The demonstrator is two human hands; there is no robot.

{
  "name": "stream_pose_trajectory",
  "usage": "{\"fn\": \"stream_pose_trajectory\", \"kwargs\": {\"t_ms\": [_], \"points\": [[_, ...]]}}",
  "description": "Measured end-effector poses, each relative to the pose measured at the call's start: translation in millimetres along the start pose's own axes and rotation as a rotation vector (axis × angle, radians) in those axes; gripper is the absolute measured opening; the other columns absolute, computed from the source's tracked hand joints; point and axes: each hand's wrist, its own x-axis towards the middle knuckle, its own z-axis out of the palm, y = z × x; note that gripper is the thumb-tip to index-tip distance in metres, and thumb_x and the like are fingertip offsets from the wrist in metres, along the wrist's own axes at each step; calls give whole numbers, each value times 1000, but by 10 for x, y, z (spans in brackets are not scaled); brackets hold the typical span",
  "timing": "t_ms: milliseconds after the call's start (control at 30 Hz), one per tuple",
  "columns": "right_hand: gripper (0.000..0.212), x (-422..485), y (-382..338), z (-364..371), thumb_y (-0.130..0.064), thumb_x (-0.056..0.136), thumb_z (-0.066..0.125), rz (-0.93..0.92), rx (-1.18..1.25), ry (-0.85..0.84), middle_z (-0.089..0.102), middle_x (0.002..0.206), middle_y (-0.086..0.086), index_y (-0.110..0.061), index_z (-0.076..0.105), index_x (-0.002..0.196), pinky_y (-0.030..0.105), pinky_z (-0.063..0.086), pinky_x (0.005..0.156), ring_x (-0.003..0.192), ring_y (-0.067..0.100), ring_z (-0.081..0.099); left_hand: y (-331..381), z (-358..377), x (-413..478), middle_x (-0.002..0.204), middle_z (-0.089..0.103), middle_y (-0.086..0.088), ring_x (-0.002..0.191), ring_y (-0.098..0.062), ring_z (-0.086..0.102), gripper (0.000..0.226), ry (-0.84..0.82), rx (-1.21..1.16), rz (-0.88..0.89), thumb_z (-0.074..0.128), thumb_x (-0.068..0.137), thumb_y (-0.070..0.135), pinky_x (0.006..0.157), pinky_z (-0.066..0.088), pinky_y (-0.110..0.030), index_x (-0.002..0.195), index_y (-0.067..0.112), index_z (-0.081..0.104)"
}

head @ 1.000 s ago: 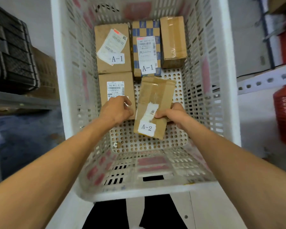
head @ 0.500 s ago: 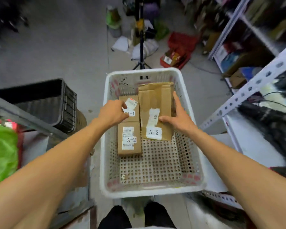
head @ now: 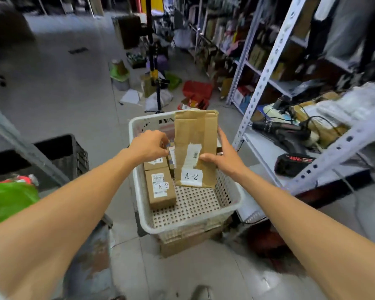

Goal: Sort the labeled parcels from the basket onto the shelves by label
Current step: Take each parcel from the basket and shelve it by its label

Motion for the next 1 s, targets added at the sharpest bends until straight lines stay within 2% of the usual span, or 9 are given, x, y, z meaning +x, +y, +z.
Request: {"fn": "stream_pose_trajectory", "kwargs": {"t_ms": [133,233,333,467,567,700,800,867,1000], "points": [[98,-424,-113,-121,-27,87,70,3,-24,9,37,146,-13,-34,-2,154,41,44,104,121,16,52,256,-51,-281,101,69,0,91,-21,64,33,28,16,50,67,80,29,81,55,-40,111,16,64],[98,-720,-168,-310,-26,87,70,-28,-13,59,40,140,-16,-36,0,154,42,46,102,118,15,55,486,-106,-454,98,69,-2,87,-22,63,30,57,42,79,69,80,30,78,56,-40,105,15,63],[95,-1080,-186,-518,-23,87,70,-47,-25,102,45,140,-10,-37,3,153,33,49,94,111,14,58,772,-72,-637,96,64,2,86,-19,59,30,85,51,104,69,81,32,74,51,-33,106,17,62],[99,-1614,-73,-802,-26,85,73,-41,-46,126,38,147,-11,-36,3,154,41,47,101,117,14,54,1211,183,-909,102,68,0,90,-19,63,32,28,45,122,69,80,32,75,52,-31,110,21,63],[100,-2051,100,-1045,-27,83,75,-17,-27,154,38,148,-9,-37,5,153,43,49,100,120,15,53,1563,404,-1092,103,70,-1,92,-21,65,34,-8,57,162,69,80,33,79,55,-37,111,20,64],[98,-2717,352,-1470,-25,83,76,18,-24,292,44,143,-10,-36,8,153,31,50,94,113,11,56,2232,669,-1252,100,71,-2,92,-21,65,33,-42,57,244,71,79,31,83,55,-36,109,20,64],[98,-3250,547,-1874,-27,80,77,60,-32,427,51,135,-10,-41,11,151,44,50,98,113,14,58,2884,878,-1328,96,70,1,95,-21,64,34,-88,68,360,71,78,32,87,54,-36,110,22,65],[99,-3631,660,-2185,-25,80,77,108,-40,528,54,127,-10,-41,9,151,45,52,95,108,16,60,3391,1013,-1404,92,71,0,93,-22,64,30,-112,87,469,70,78,31,83,54,-36,107,23,66],[97,-4282,788,-2644,-16,86,72,174,6,687,60,107,-11,-36,4,153,19,56,70,86,5,64,4265,1230,-1542,90,70,-1,89,-25,64,10,-128,137,682,67,77,33,68,52,-35,87,31,67]]}}
